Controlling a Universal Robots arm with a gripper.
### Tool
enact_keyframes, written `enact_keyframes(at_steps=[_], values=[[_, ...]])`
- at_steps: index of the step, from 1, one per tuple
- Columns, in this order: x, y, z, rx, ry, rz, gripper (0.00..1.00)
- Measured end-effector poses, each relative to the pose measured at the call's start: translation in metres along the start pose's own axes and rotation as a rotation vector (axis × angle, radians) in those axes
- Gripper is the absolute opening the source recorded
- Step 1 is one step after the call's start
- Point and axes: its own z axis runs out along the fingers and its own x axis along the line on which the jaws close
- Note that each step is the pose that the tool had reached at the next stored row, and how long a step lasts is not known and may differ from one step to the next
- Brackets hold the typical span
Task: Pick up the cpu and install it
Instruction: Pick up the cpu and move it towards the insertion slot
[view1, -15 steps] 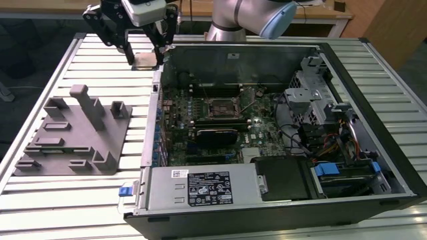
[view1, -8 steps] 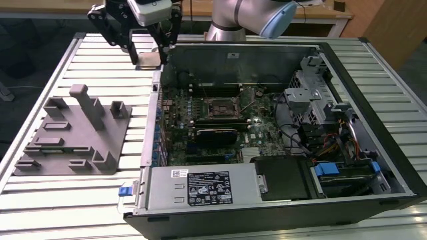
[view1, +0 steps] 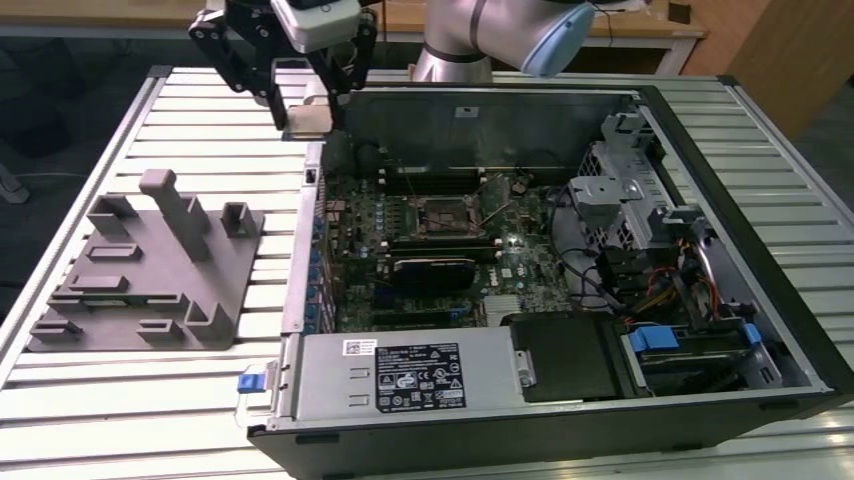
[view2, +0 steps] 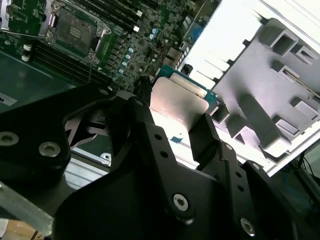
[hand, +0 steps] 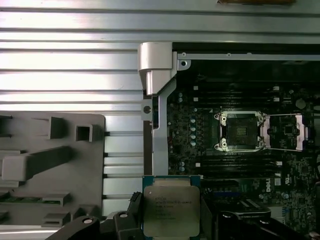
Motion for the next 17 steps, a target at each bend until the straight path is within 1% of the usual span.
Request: enact_keyframes(at_steps=[7, 13, 17], values=[[-0.0099, 0.0002, 0.0004, 0.0000, 0.0000, 0.000, 0.54], [-0.0221, 0.0006, 0.0018, 0.0000, 0.0000, 0.000, 0.54], [-0.0304, 0.0009, 0.0056, 0.0002, 0.0000, 0.000, 0.54]])
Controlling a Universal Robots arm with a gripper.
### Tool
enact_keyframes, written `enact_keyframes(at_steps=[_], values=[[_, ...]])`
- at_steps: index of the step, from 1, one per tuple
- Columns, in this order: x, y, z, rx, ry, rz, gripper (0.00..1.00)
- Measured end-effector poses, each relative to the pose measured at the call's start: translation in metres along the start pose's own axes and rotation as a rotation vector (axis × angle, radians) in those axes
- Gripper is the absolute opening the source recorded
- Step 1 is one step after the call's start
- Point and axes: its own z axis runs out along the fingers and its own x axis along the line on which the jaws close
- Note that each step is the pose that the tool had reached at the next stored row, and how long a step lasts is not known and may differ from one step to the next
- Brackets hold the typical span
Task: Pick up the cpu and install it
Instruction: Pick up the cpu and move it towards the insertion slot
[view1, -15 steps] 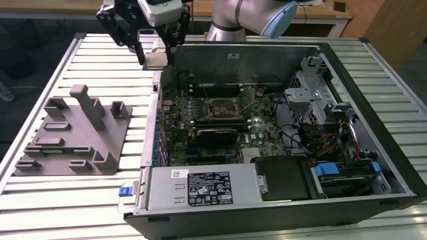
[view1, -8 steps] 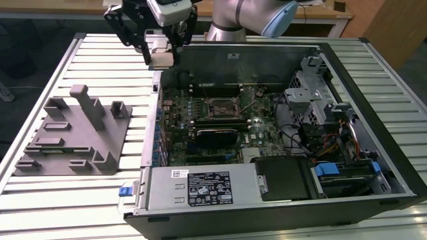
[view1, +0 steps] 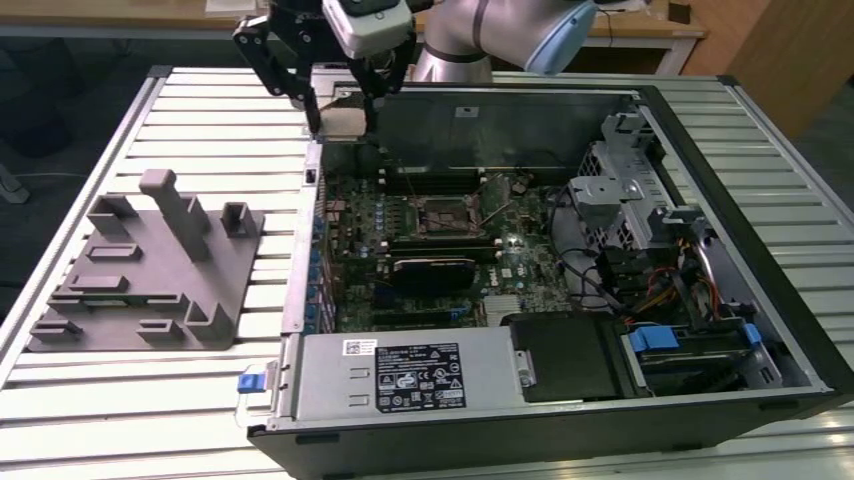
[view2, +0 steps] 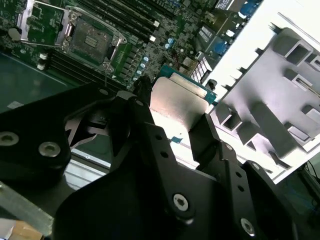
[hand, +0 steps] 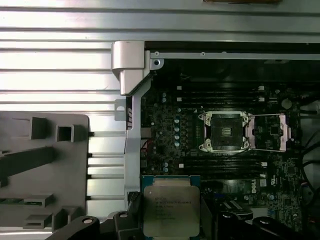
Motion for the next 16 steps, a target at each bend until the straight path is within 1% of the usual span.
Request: enact_keyframes(at_steps=[6, 16], values=[[-0.0148, 0.0002, 0.0082, 0.0006, -0.0001, 0.000, 0.54], [-0.0383, 0.0004, 0.0181, 0.0026, 0.0000, 0.000, 0.54]])
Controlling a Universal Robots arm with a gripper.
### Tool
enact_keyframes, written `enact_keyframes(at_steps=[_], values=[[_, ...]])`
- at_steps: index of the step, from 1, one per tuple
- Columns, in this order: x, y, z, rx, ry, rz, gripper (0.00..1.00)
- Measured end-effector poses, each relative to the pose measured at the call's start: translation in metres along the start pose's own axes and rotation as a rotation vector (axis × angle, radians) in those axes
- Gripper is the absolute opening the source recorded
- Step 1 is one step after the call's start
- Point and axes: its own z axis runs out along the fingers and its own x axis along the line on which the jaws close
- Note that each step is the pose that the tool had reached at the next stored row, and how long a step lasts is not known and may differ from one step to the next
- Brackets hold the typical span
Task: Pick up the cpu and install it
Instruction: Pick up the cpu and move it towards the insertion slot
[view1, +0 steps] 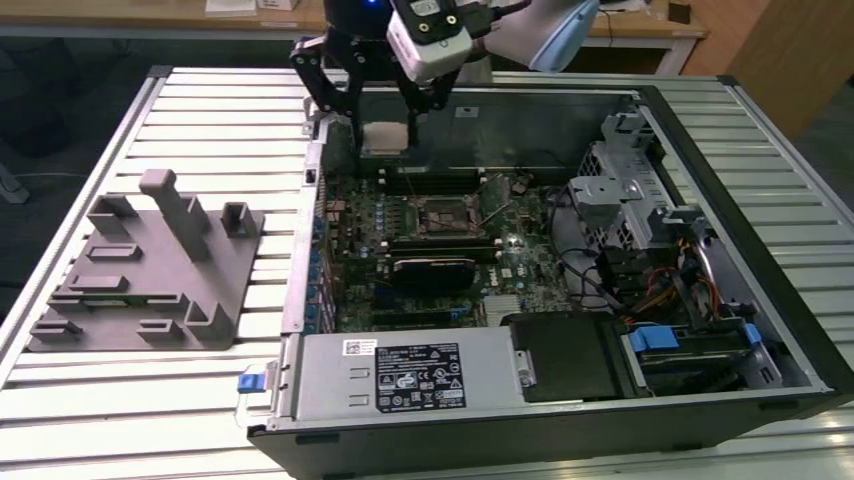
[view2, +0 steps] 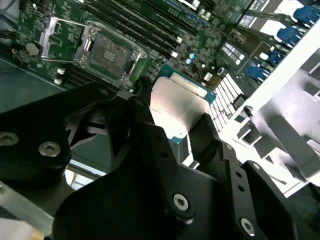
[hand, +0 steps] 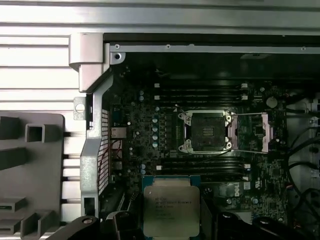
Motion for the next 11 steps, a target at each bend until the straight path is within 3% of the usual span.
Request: enact_keyframes(at_steps=[11], values=[[-0.0223, 0.0002, 0.0121, 0.0037, -0.0002, 0.000, 0.54]])
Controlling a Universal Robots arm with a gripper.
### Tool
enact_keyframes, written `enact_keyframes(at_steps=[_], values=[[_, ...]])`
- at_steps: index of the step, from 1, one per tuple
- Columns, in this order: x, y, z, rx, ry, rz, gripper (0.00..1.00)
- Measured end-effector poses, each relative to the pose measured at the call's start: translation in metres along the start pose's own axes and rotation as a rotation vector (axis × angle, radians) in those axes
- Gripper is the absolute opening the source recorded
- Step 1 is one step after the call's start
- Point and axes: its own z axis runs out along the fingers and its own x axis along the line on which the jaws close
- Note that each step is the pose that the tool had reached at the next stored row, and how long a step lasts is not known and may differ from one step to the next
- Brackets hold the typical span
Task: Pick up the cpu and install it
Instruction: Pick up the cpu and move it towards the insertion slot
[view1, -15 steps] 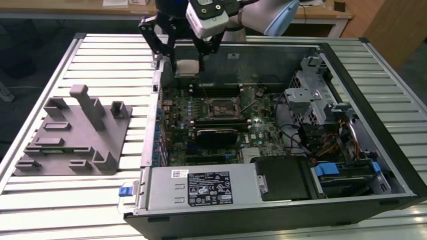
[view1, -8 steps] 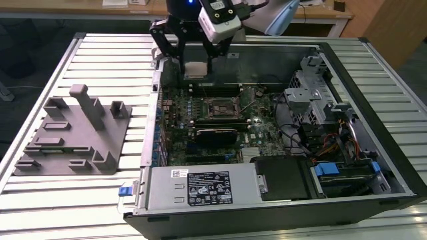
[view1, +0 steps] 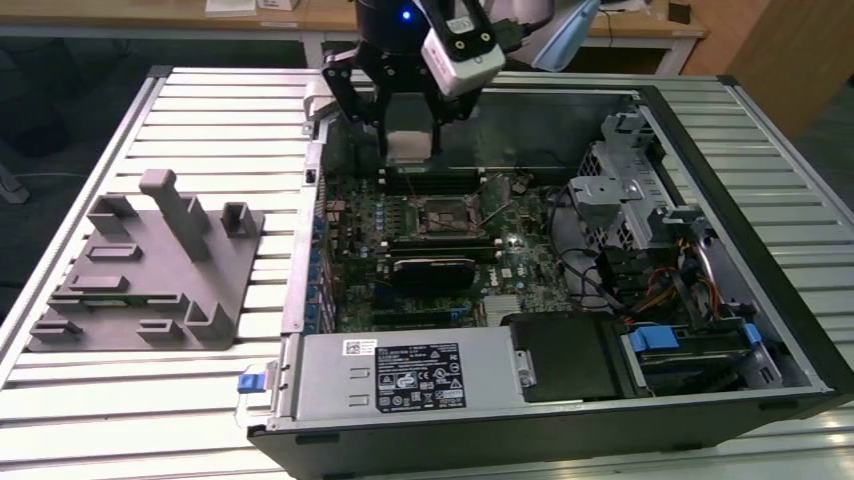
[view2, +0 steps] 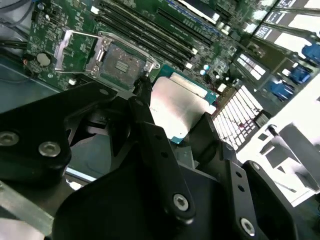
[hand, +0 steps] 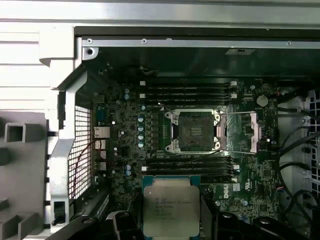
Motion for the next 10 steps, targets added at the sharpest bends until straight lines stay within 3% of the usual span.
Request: enact_keyframes(at_steps=[10], values=[[-0.0156, 0.0003, 0.0141, 0.0042, 0.0001, 0.000, 0.54]])
